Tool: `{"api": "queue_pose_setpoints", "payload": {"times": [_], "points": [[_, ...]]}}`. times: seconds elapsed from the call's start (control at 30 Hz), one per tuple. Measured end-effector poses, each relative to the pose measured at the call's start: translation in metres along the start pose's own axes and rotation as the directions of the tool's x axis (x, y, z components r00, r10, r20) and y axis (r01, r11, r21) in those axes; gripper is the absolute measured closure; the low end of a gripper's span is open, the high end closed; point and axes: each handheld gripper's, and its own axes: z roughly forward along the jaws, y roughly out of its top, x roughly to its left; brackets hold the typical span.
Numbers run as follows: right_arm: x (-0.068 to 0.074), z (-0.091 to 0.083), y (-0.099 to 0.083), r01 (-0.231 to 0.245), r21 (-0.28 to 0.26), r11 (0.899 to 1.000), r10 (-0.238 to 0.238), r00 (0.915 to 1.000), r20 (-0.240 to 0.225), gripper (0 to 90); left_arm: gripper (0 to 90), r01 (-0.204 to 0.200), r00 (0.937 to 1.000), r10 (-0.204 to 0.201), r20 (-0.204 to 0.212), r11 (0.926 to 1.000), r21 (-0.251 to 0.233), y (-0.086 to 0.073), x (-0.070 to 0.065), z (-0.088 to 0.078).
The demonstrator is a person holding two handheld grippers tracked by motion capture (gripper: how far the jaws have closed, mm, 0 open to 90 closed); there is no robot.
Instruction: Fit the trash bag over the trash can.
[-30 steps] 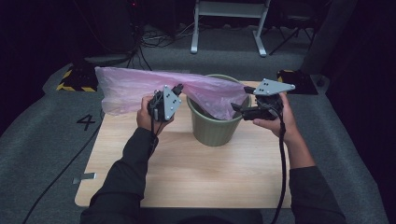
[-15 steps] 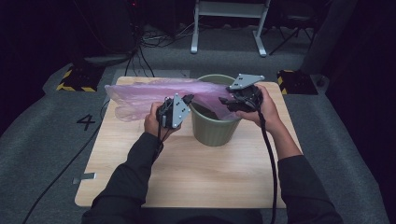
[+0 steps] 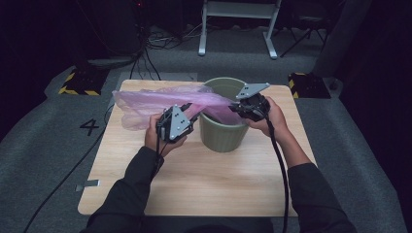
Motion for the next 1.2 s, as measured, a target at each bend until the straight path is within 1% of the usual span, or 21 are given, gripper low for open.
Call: {"api": "queue_pose_setpoints", "payload": {"times": [0.03,0.07,0.13,0.2,0.23,0.37,0.47,0.6,0.67,0.7,0.73,0.77,0.8,0.83,1.0,1.03,1.07,1.1,1.13,1.17,1.2], "points": [[0.000,0.000,0.000,0.000,0.000,1.000,0.000,1.0000,0.000,90.0,54.1,0.006,1.0000,-0.006,0.000,1.0000,0.005,-0.002,0.001,-0.004],[-0.003,-0.002,-0.003,-0.022,-0.016,1.000,0.022,0.9997,-0.009,90.0,46.2,0.031,0.9995,-0.031,-0.007,0.9995,0.009,-0.008,0.007,-0.014],[-0.006,-0.003,-0.004,-0.033,-0.021,0.999,0.033,0.9994,-0.014,90.0,40.0,0.054,0.9985,-0.053,-0.013,0.9982,0.028,-0.015,0.013,-0.024],[-0.007,-0.004,-0.004,-0.038,-0.023,0.999,0.038,0.9992,-0.012,90.0,38.0,0.063,0.9980,-0.063,-0.011,0.9973,0.038,-0.020,0.016,-0.029],[-0.009,-0.004,-0.004,-0.048,-0.016,0.999,0.048,0.9988,-0.014,90.0,31.9,0.068,0.9976,-0.067,-0.019,0.9957,0.063,-0.027,0.019,-0.035],[-0.010,-0.004,-0.004,-0.054,-0.015,0.998,0.054,0.9984,-0.016,90.0,21.7,0.099,0.9951,-0.098,-0.017,0.9915,0.085,-0.039,0.025,-0.042],[-0.012,-0.004,-0.005,-0.066,-0.015,0.998,0.066,0.9976,-0.022,90.0,17.2,0.146,0.9891,-0.148,0.003,0.9813,0.125,-0.052,0.029,-0.041],[-0.014,-0.005,-0.006,-0.076,-0.013,0.997,0.076,0.9970,-0.018,90.0,16.5,0.114,0.9925,-0.120,0.024,0.9780,0.175,-0.059,0.024,-0.034],[-0.017,-0.009,-0.009,-0.084,-0.010,0.996,0.084,0.9963,-0.019,90.0,17.3,0.104,0.9945,-0.104,-0.010,0.9699,0.220,-0.067,0.023,-0.023],[-0.017,-0.009,-0.009,-0.084,-0.010,0.996,0.084,0.9963,-0.019,90.0,19.3,0.104,0.9945,-0.104,-0.010,0.9699,0.220,-0.067,0.023,-0.023],[-0.019,-0.011,-0.010,-0.090,-0.011,0.996,0.090,0.9958,-0.017,90.0,24.8,0.104,0.9941,-0.094,-0.054,0.9679,0.229,-0.070,0.024,-0.016],[-0.020,-0.012,-0.011,-0.096,-0.014,0.995,0.096,0.9953,-0.017,90.0,28.4,0.107,0.9932,-0.093,-0.069,0.9689,0.224,-0.071,0.025,-0.014],[-0.021,-0.014,-0.012,-0.100,-0.016,0.995,0.099,0.9948,-0.024,90.0,37.1,0.107,0.9932,-0.093,-0.069,0.9689,0.224,-0.071,0.025,-0.014],[-0.021,-0.014,-0.013,-0.099,-0.014,0.995,0.099,0.9950,-0.017,90.0,55.4,0.100,0.9923,-0.080,-0.094,0.9701,0.221,-0.070,0.026,-0.012],[-0.023,-0.017,-0.017,-0.106,-0.016,0.994,0.106,0.9939,-0.032,89.7,89.0,0.082,0.9879,-0.063,-0.142,0.9874,0.135,-0.065,0.032,-0.017],[-0.023,-0.017,-0.018,-0.108,-0.018,0.994,0.107,0.9936,-0.036,89.3,89.7,0.082,0.9879,-0.063,-0.142,0.9874,0.135,-0.065,0.032,-0.017],[-0.023,-0.017,-0.019,-0.108,-0.018,0.994,0.107,0.9936,-0.036,89.3,89.9,0.112,0.9830,-0.100,-0.154,0.9908,0.075,-0.059,0.040,-0.024],[-0.023,-0.017,-0.019,-0.108,-0.018,0.994,0.107,0.9936,-0.036,89.3,90.0,0.112,0.9830,-0.100,-0.154,0.9908,0.075,-0.059,0.040,-0.024],[-0.023,-0.017,-0.020,-0.106,-0.015,0.994,0.105,0.9935,-0.044,89.8,90.0,0.135,0.9753,-0.129,-0.180,0.9907,0.020,-0.051,0.046,-0.030],[-0.023,-0.017,-0.020,-0.106,-0.015,0.994,0.105,0.9935,-0.044,89.8,90.0,0.135,0.9753,-0.129,-0.180,0.9907,0.020,-0.051,0.046,-0.030],[-0.022,-0.017,-0.020,-0.103,-0.012,0.995,0.102,0.9937,-0.046,89.9,90.0,0.140,0.9734,-0.140,-0.181,0.9901,-0.011,-0.043,0.051,-0.035]]}}
